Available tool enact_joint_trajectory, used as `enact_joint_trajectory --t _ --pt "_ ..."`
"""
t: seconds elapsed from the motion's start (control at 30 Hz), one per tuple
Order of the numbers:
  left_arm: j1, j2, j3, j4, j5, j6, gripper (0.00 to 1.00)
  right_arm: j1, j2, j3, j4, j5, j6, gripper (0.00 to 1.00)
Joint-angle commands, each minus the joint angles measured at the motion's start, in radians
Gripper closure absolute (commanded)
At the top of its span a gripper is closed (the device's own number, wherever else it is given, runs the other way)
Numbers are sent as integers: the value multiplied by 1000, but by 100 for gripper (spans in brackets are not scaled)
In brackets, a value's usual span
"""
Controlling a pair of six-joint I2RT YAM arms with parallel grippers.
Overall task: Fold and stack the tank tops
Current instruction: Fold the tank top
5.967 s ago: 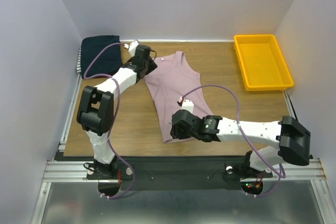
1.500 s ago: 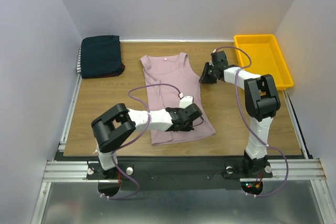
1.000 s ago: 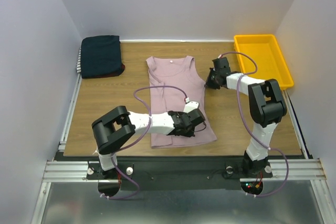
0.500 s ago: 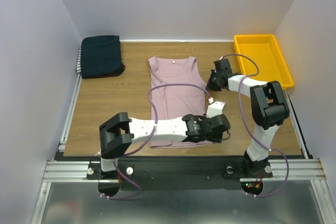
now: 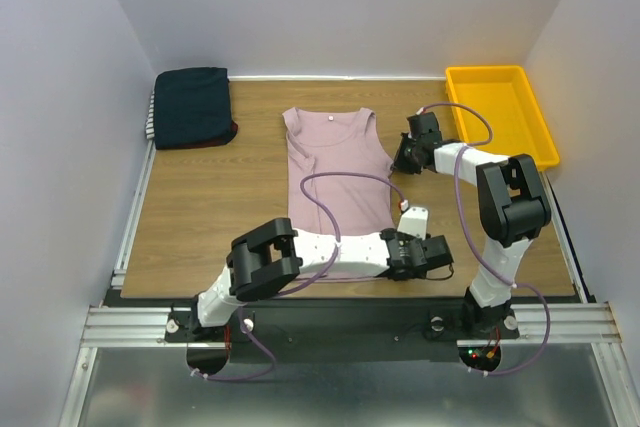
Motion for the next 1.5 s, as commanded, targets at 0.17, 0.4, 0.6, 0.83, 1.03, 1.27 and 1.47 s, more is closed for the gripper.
enact_joint_trajectory --t 0.17,0.4,0.6,0.83,1.03,1.27,1.47 --pt "-19 40 138 -83 -106 -49 46 -4 7 27 21 -8 -22 98" --pt "-19 81 161 -96 -118 -60 47 -4 7 31 23 -12 -25 99" --pt "-19 100 175 -83 -138 -63 49 -5 1 29 23 -12 -25 99" --pt "-19 95 158 -68 -141 -69 59 -4 2 29 24 -14 -25 99" --pt "-20 52 89 -10 -128 -58 75 -4 8 35 24 -14 -23 99" --pt "-20 35 64 9 -126 -38 85 -5 8 43 23 -18 -18 99" --pt "-22 54 84 7 -112 -17 71 -4 -1 38 24 -17 -18 99"
